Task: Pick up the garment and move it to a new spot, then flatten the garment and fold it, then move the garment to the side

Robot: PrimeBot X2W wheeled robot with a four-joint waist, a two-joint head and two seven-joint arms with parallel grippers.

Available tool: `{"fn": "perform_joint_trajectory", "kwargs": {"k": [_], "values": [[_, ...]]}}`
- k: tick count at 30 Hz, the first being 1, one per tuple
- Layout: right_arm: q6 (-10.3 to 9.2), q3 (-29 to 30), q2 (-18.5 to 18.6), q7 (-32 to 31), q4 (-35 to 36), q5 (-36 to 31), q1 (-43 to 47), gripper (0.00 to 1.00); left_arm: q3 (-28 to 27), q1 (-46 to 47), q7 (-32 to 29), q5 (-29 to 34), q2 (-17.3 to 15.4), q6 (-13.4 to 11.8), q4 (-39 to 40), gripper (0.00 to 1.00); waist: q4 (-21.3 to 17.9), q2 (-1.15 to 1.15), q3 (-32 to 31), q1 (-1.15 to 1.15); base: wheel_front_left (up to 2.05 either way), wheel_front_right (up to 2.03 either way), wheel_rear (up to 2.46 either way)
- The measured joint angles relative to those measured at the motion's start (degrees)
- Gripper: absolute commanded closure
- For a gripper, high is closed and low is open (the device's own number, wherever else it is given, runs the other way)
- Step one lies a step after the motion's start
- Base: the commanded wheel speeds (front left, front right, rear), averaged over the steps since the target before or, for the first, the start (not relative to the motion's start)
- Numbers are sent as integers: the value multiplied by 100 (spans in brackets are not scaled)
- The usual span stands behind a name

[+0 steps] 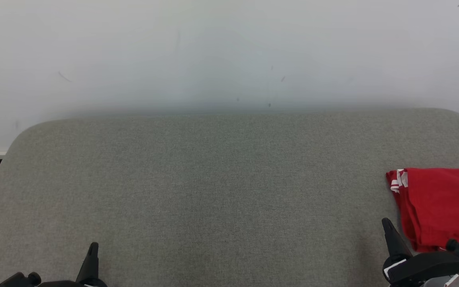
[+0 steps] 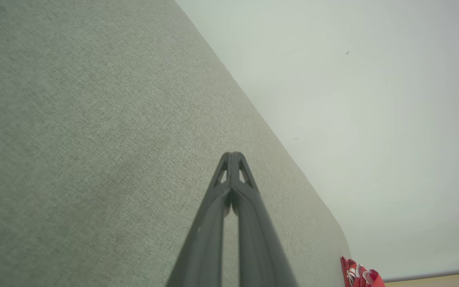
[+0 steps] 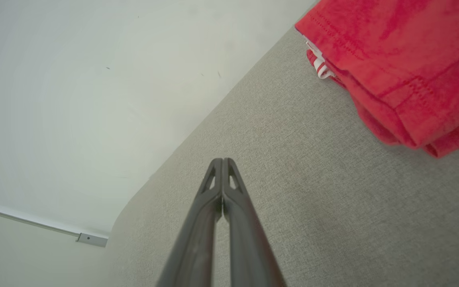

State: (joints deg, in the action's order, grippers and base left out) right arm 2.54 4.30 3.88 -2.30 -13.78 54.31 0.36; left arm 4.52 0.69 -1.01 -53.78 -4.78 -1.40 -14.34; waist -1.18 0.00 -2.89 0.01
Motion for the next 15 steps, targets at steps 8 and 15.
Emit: {"fn": "perform_joint_trajectory", "kwargs": {"k": [8,15], "values": [[77,64,-16,-75,-70,621,-103,100,-160,99,-83,-603,54,147,-49,100,19,0,49,0,0,0,0],[131,99,-31,-125,-92,1068,-128,100,-261,107,-151,-1085,84,250,-90,100,34,0,87,0,0,0,0]]}}
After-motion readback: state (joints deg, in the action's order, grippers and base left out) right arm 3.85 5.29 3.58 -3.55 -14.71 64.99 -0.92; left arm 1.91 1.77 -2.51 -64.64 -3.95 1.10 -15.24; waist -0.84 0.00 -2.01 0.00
